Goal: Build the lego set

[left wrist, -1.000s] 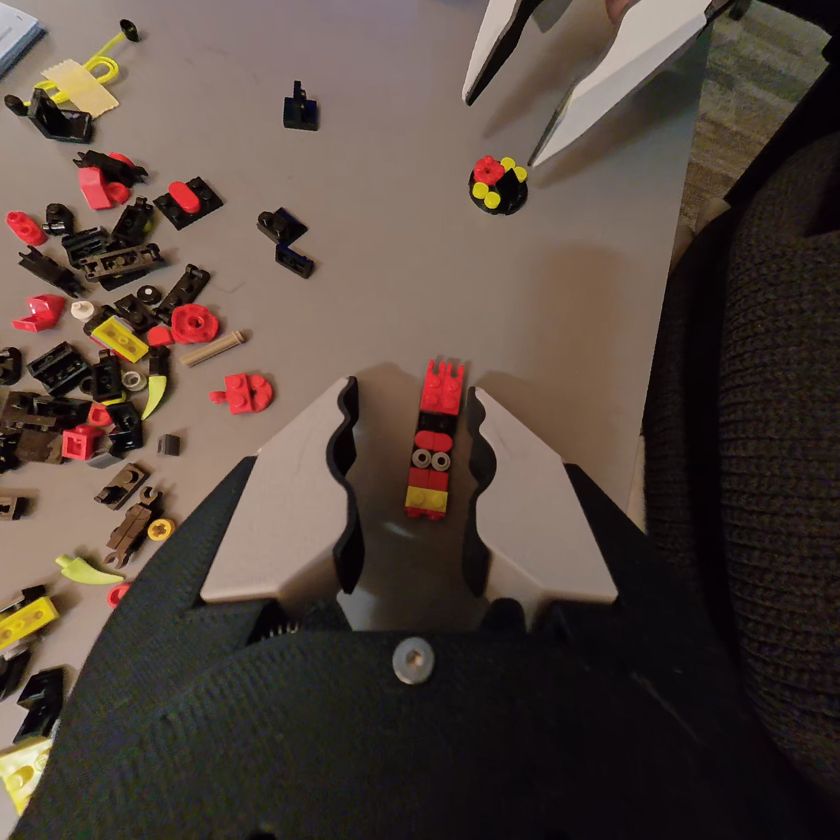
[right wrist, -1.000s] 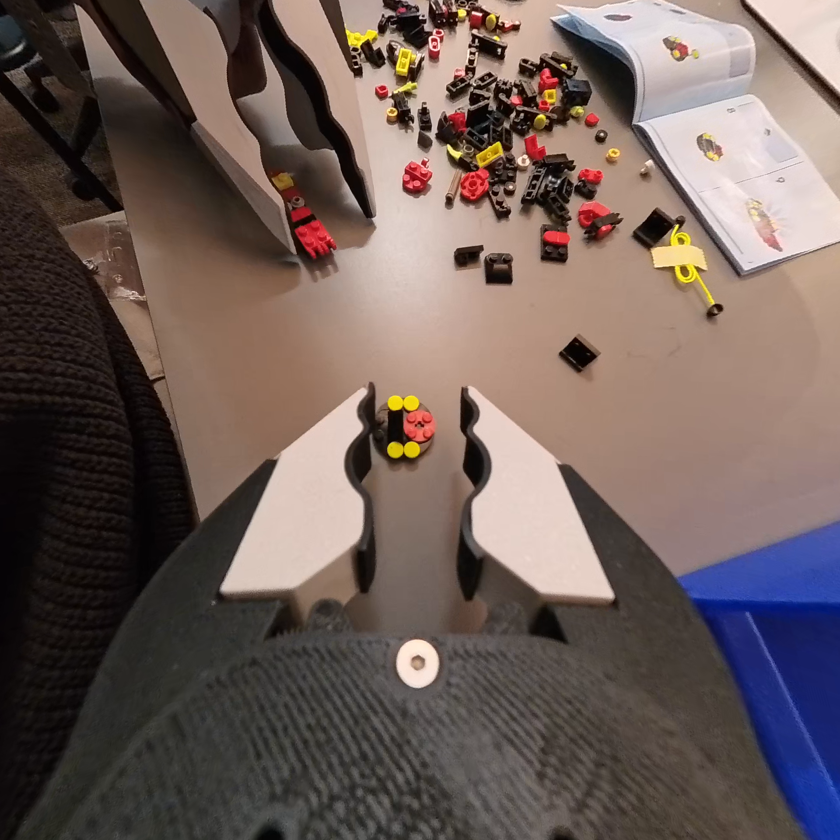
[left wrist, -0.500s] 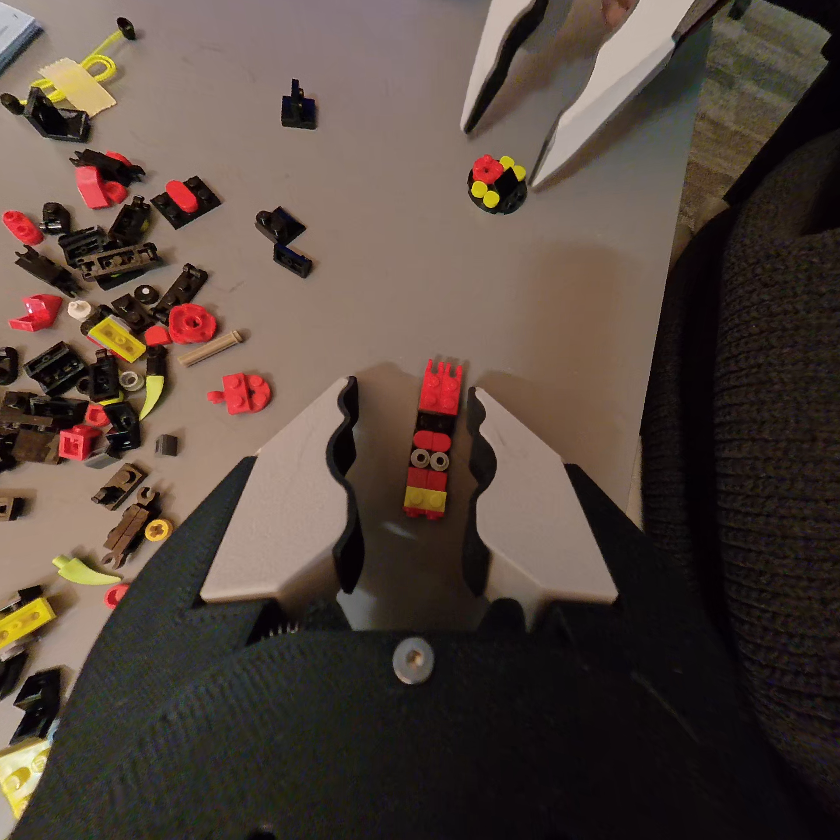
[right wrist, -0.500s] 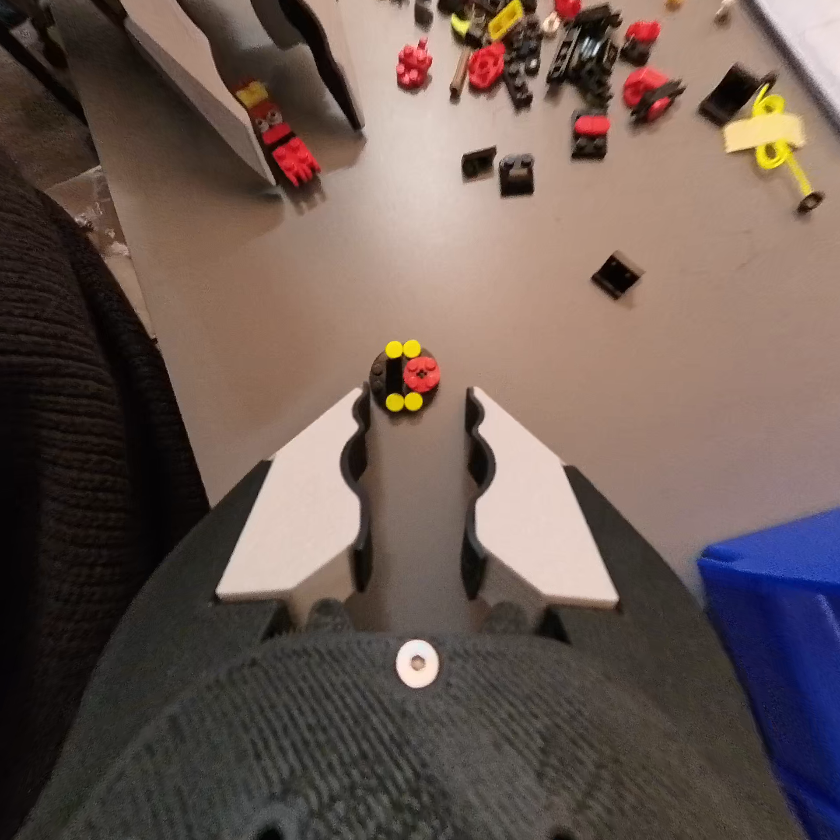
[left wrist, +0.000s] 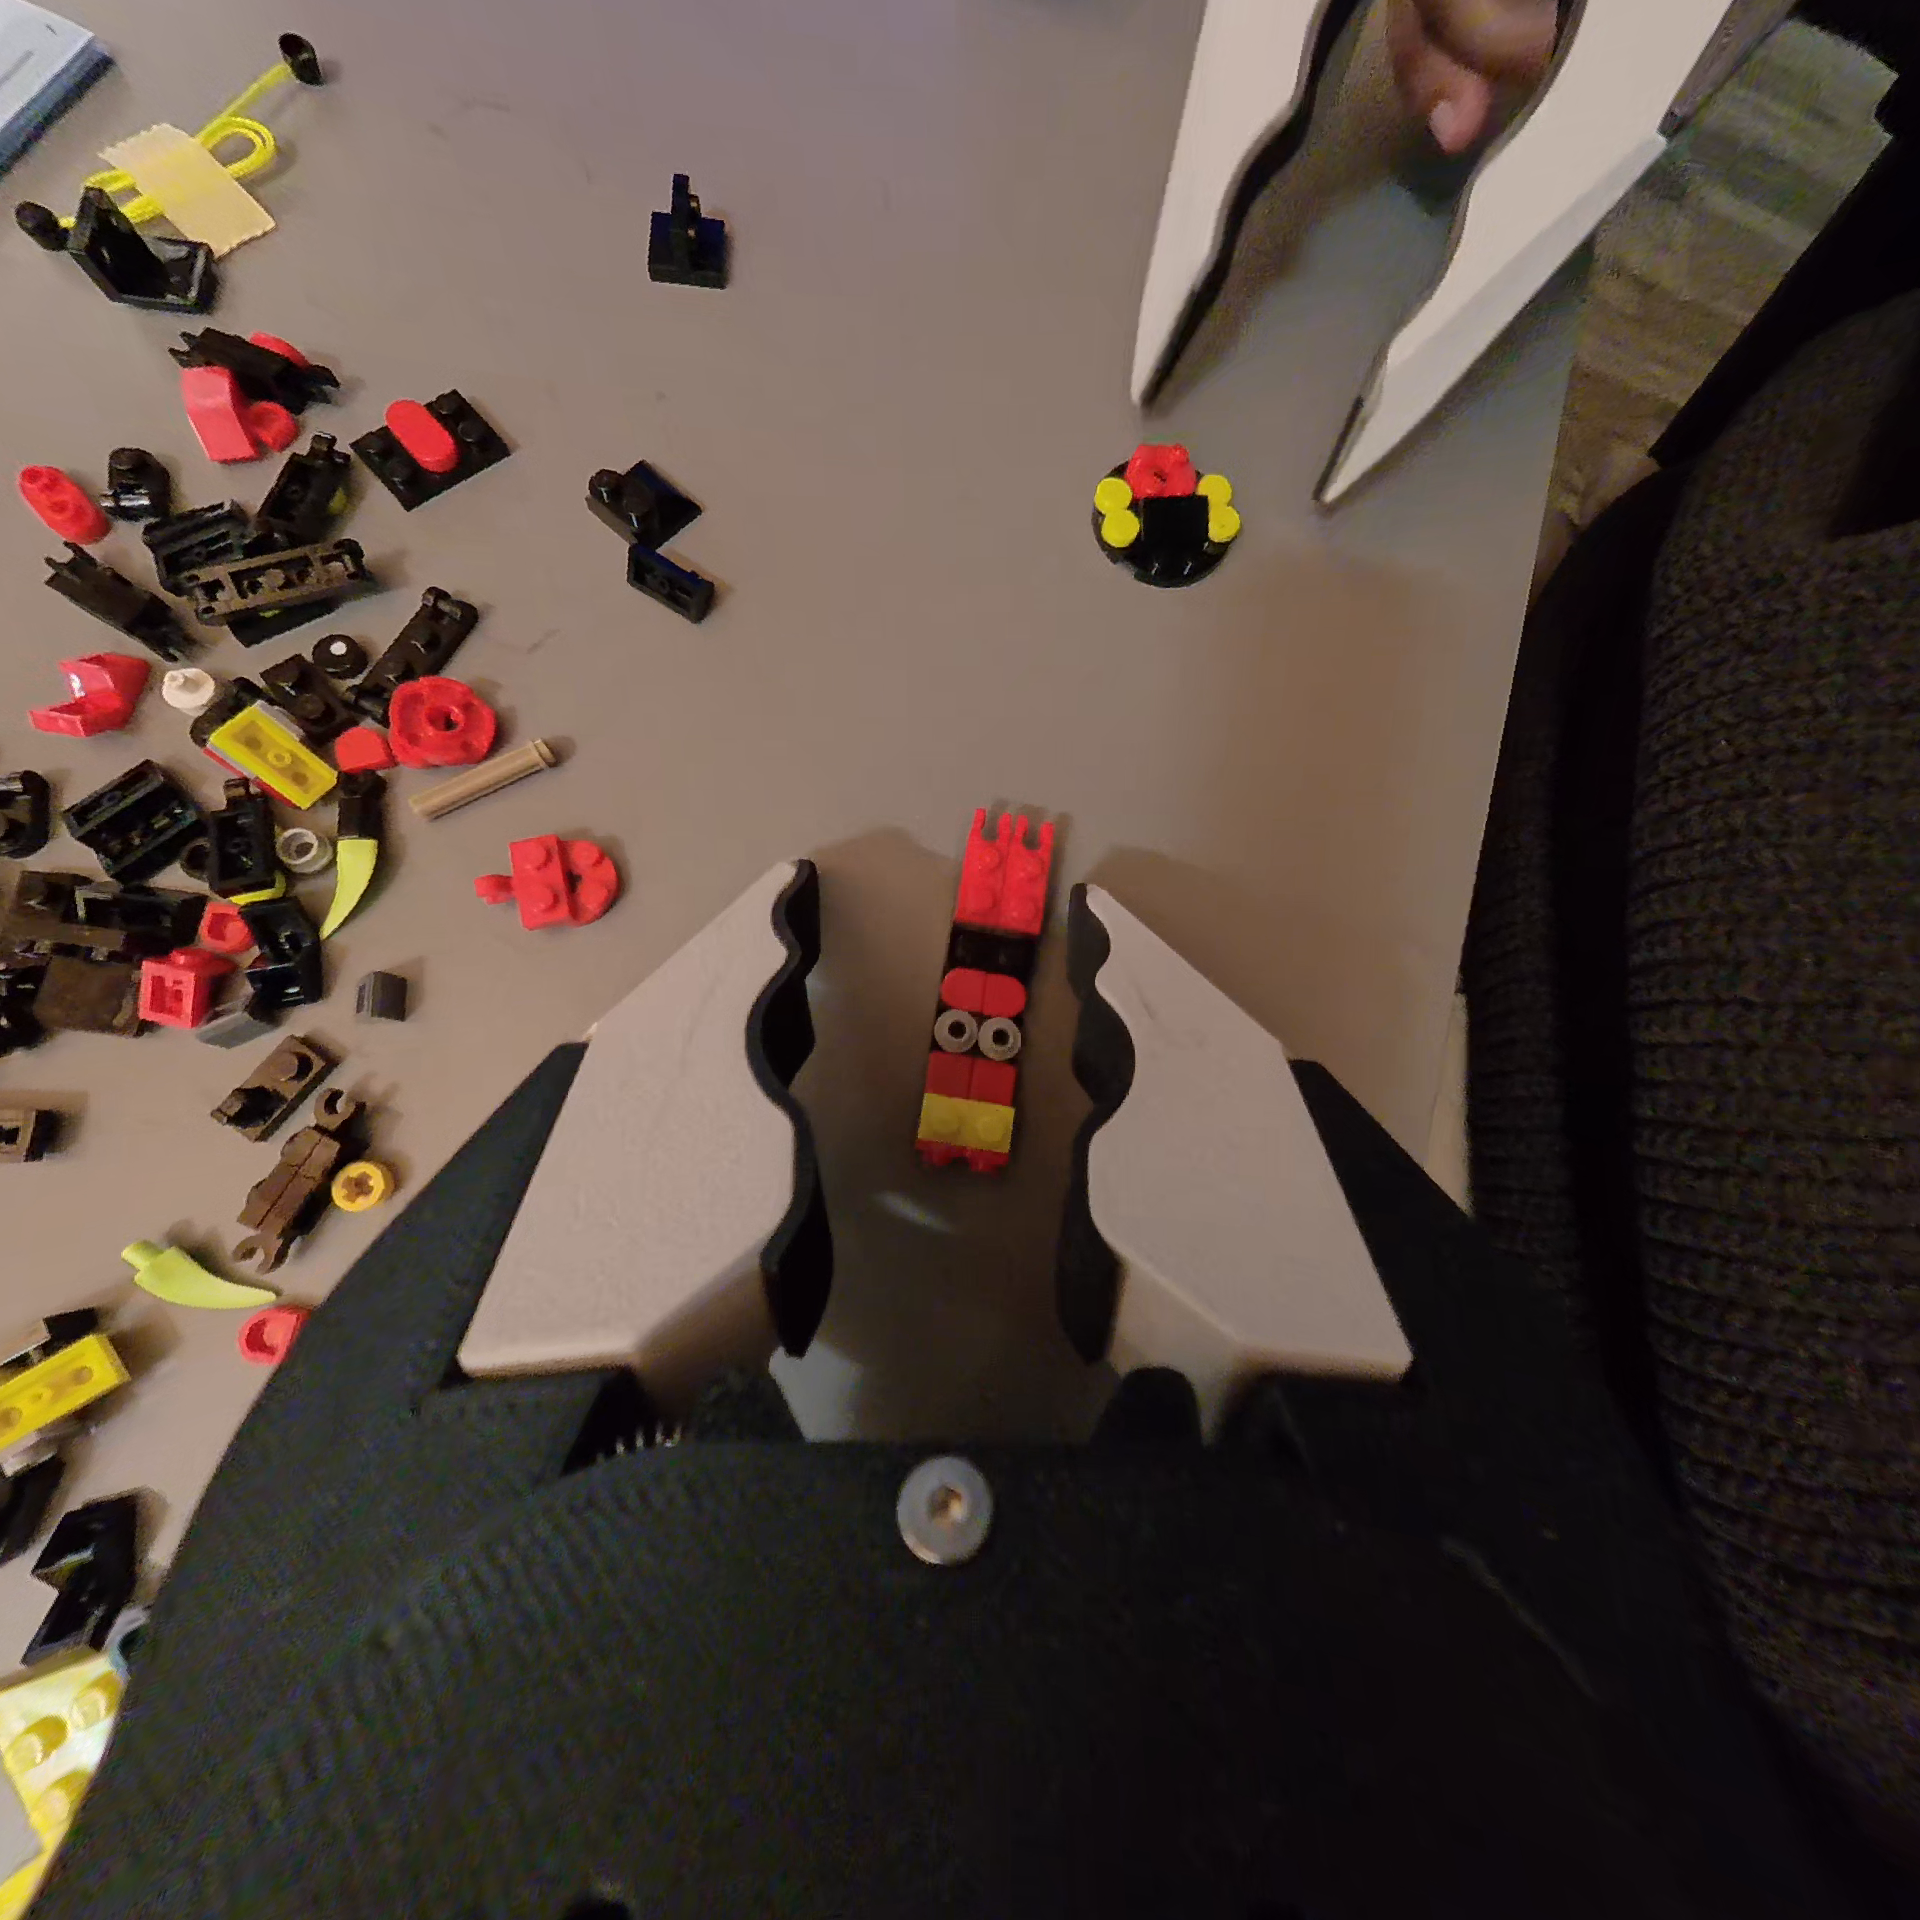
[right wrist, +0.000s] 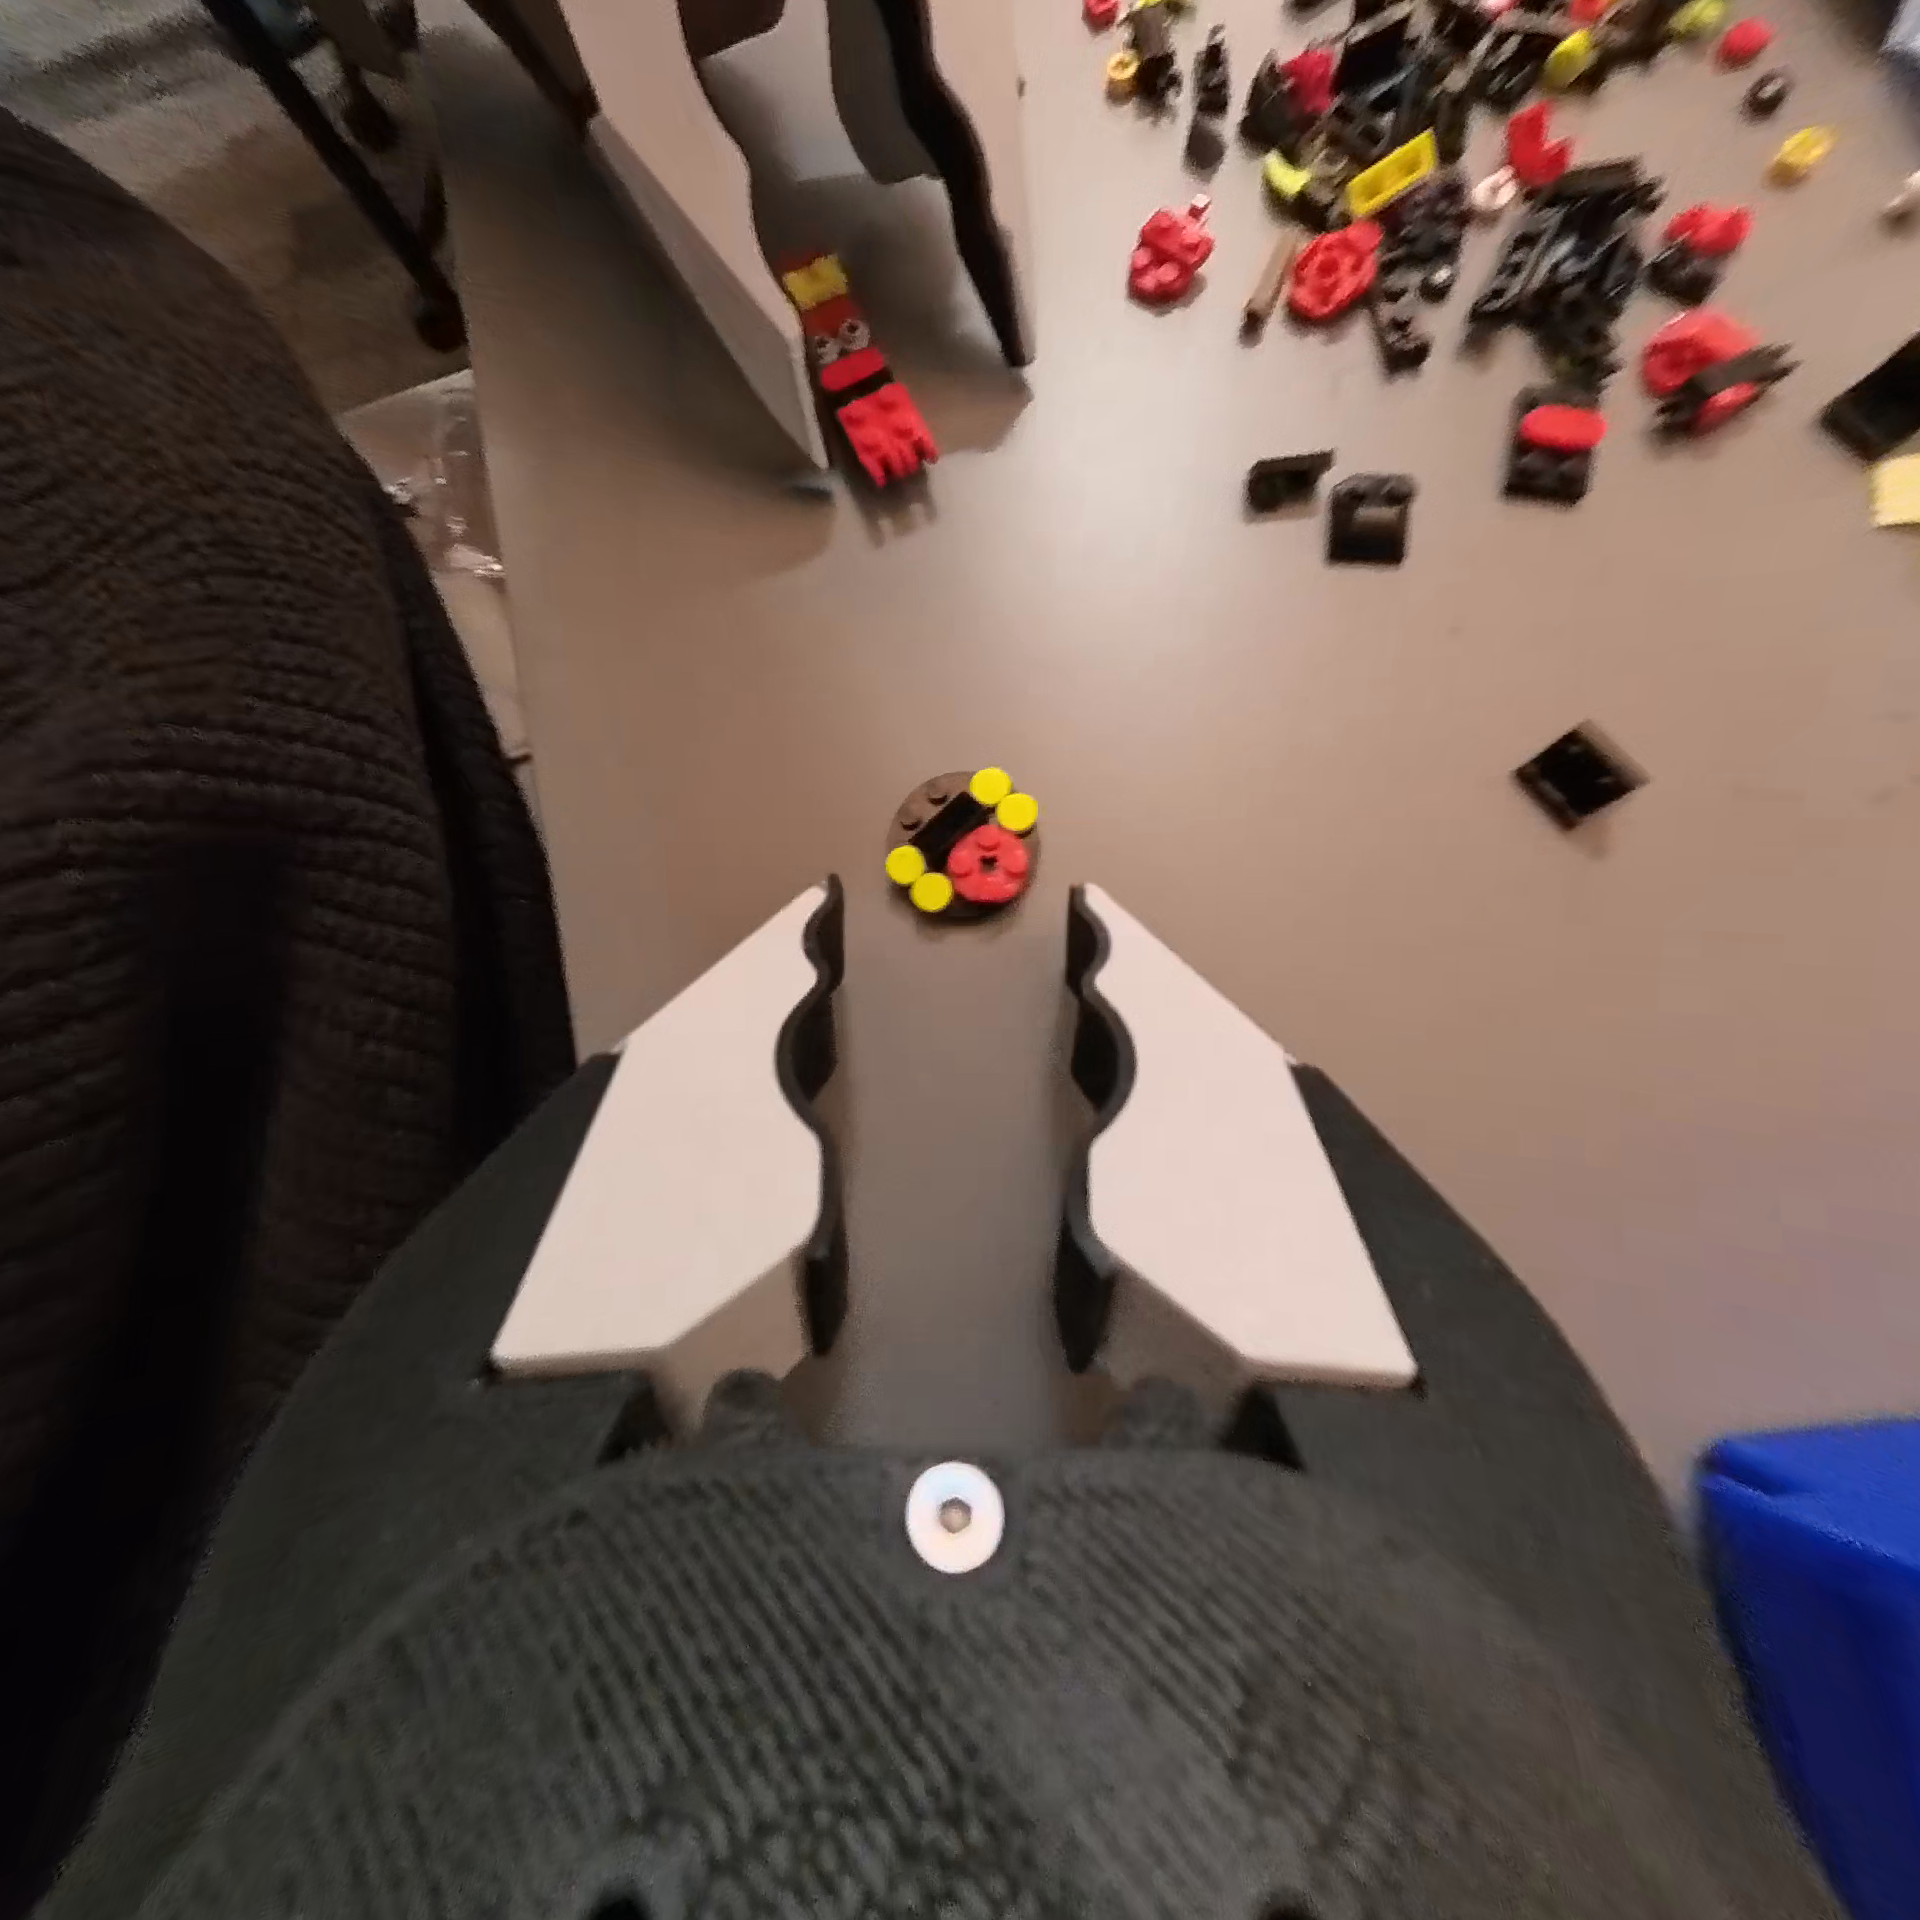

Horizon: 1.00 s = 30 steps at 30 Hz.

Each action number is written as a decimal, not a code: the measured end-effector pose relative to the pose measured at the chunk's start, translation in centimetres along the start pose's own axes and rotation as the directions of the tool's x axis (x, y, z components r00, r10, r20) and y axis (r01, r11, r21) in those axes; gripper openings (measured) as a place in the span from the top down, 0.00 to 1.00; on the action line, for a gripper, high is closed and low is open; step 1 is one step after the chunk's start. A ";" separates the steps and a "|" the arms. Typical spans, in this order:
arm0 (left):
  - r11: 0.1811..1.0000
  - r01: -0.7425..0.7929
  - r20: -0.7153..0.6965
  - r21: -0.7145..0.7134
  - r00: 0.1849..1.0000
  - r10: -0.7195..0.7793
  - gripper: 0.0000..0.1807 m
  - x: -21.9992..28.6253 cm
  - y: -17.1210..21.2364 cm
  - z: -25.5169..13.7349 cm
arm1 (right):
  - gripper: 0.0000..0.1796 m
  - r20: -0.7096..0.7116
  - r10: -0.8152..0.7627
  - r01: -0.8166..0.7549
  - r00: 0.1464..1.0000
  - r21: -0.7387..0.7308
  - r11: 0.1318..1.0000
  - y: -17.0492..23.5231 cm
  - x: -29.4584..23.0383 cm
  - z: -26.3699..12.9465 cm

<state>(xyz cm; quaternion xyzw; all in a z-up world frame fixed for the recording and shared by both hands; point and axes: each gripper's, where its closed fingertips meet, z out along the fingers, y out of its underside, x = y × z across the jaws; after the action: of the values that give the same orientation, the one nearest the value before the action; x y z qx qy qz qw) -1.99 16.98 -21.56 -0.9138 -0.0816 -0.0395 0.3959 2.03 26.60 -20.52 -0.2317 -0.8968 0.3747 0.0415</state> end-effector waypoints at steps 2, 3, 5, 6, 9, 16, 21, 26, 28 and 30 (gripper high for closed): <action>1.000 0.004 0.005 0.003 1.000 -0.004 0.75 0.0 0.1 -0.1 | 0.75 -0.043 -0.051 0.051 0.998 0.015 0.999 -0.4 0.6 -0.2; 1.000 0.007 0.008 0.003 1.000 -0.007 0.75 0.0 0.1 -0.2 | 0.76 -0.046 -0.083 0.084 0.996 0.026 0.996 -0.6 0.5 -0.2; 1.000 0.012 0.017 0.003 1.000 -0.012 0.75 0.0 0.3 -0.3 | 0.77 -0.028 -0.147 0.148 0.989 0.052 0.988 -1.2 0.0 0.0; 1.000 0.015 0.025 0.004 1.000 -0.015 0.75 0.0 0.4 -0.5 | 0.77 -0.022 -0.176 0.177 0.984 0.061 0.982 -1.4 -0.2 0.2; 1.000 0.028 0.045 0.010 0.999 -0.029 0.75 0.0 0.7 -0.9 | 0.77 -0.014 -0.225 0.225 0.974 0.057 0.973 -1.5 -0.2 0.6; 0.998 0.056 0.098 0.015 0.994 -0.057 0.75 0.0 1.6 -2.0 | 0.75 0.066 -0.247 0.248 0.967 -0.008 0.969 -0.3 -0.3 1.8; 0.996 0.083 0.128 0.017 0.988 -0.085 0.75 -0.1 2.4 -2.8 | 0.83 0.092 -0.278 0.281 0.956 -0.029 0.959 -0.6 -0.5 2.2; 0.996 0.088 0.142 0.002 0.986 -0.088 0.80 -0.3 3.1 -3.0 | 0.83 0.066 -0.258 0.257 0.964 0.026 0.966 -2.2 -0.2 2.2; 0.996 0.089 0.134 0.002 0.987 -0.088 0.85 -0.2 3.1 -3.0 | 0.83 0.054 -0.229 0.226 0.972 0.063 0.972 -2.9 0.0 1.8; 0.996 0.090 0.115 0.005 0.989 -0.090 0.90 0.0 3.0 -2.9 | 0.83 0.046 -0.196 0.192 0.979 0.087 0.978 -3.3 0.3 1.5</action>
<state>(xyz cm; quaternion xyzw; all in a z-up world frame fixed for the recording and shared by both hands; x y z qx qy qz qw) -1.45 12.81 -21.75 -0.9100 -0.1455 -0.0046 0.3883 0.11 23.72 -19.36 -0.1309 -0.8996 0.4118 0.0630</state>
